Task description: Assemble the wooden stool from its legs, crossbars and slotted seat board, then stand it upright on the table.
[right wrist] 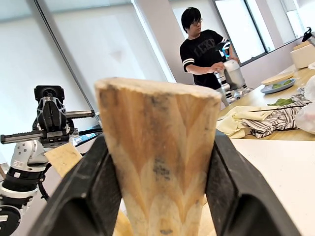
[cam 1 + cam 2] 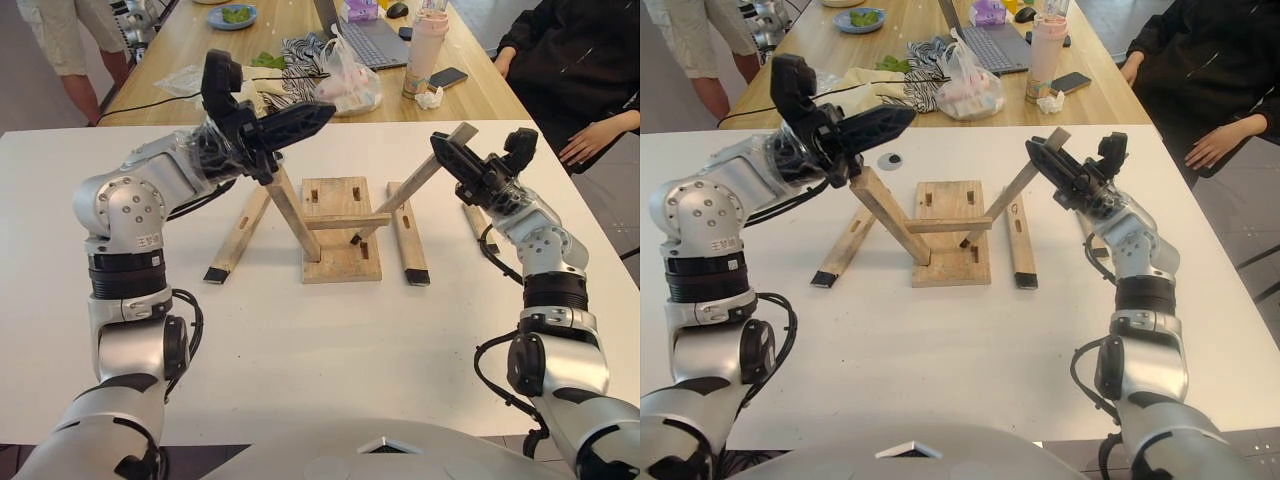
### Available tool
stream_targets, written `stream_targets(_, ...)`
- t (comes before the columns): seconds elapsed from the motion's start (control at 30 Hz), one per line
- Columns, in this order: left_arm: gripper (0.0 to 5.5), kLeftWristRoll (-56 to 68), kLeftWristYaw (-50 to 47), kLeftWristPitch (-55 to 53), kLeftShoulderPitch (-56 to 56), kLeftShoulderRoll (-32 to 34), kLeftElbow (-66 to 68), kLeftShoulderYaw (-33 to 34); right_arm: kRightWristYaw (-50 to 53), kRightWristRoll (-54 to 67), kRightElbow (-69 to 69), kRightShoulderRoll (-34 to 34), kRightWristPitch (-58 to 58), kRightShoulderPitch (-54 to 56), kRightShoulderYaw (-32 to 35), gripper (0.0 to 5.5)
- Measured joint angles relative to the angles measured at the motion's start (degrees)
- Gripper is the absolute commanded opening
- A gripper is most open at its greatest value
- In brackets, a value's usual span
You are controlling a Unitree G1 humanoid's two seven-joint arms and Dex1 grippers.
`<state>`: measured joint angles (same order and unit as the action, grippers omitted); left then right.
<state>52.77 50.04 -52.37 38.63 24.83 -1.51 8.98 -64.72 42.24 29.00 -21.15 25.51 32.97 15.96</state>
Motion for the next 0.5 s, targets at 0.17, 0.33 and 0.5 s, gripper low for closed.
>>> stream_targets(0.17,0.0,-1.1,0.7,2.0,-0.7,0.0,-0.4,-1.7,-0.8,-0.1,-2.6,-2.1,2.3,-0.4,0.0,2.04)
stream_targets(0.33,0.0,-1.5,1.3,3.7,-1.7,0.1,-1.0,-2.2,-1.3,-0.1,-4.4,-2.7,2.9,-0.7,0.1,2.04)
stream_targets(0.5,0.0,-1.5,1.7,4.7,-2.9,0.1,-1.5,-2.6,-3.4,-1.8,-4.6,-4.7,3.5,-0.9,-1.3,2.04)
